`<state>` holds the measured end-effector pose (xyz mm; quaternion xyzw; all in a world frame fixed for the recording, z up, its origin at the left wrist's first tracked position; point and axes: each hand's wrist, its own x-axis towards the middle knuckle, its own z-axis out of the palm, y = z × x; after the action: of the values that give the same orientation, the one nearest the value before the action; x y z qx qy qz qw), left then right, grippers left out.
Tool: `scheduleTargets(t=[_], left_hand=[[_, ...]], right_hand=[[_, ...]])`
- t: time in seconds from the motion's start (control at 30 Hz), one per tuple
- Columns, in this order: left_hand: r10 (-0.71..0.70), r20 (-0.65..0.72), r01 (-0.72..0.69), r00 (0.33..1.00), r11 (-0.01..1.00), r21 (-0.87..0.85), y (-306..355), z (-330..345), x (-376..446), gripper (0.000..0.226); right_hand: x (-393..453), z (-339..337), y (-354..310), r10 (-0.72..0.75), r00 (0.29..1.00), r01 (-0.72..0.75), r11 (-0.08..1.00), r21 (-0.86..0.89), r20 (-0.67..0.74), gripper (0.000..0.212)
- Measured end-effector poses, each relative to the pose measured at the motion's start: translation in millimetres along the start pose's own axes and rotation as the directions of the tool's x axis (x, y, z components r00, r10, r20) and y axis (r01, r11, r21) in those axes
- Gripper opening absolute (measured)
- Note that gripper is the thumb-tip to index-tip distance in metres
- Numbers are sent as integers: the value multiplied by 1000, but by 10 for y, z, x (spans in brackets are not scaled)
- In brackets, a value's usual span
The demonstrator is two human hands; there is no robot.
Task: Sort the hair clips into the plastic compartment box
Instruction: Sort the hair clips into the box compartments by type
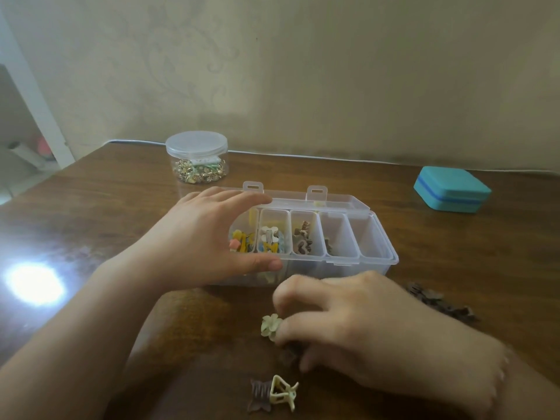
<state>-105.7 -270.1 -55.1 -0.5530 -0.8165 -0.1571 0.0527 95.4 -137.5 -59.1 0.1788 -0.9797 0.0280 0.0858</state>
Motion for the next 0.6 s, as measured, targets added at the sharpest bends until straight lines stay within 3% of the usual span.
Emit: scheduleTargets(t=[0.07, 0.13, 0.23, 0.33, 0.43, 0.5, 0.6], left_hand=[[3, -4, -3, 1000, 1000, -2, 1, -2, 4, 100], [-3, 11, 3, 1000, 1000, -1, -1, -10, 7, 100], [-4, 28, 3, 1000, 1000, 4, -5, -9, 11, 100], [4, 13, -4, 1000, 1000, 4, -14, -6, 2, 100], [9, 2, -9, 1000, 1000, 1, -14, 4, 4, 99], [21, -22, -21, 1000, 1000, -2, -16, 19, 4, 98], [19, -32, -19, 999, 1000, -3, -11, 26, 8, 98]], right_hand=[[-54, -99, 85, 88, 985, -73, 992, 100, -152, 24], [-97, -192, 184, 256, 909, -200, 960, 196, -328, 27], [-136, -183, 335, 438, 810, -423, 897, 130, -390, 29], [-134, -116, 350, 456, 796, -474, 879, 58, -398, 31], [-92, -143, 200, 333, 820, -344, 937, 64, -465, 29], [-45, -105, 58, 201, 911, -198, 979, 46, -360, 28], [26, 50, -24, 69, 997, -71, 996, -56, -46, 34]])
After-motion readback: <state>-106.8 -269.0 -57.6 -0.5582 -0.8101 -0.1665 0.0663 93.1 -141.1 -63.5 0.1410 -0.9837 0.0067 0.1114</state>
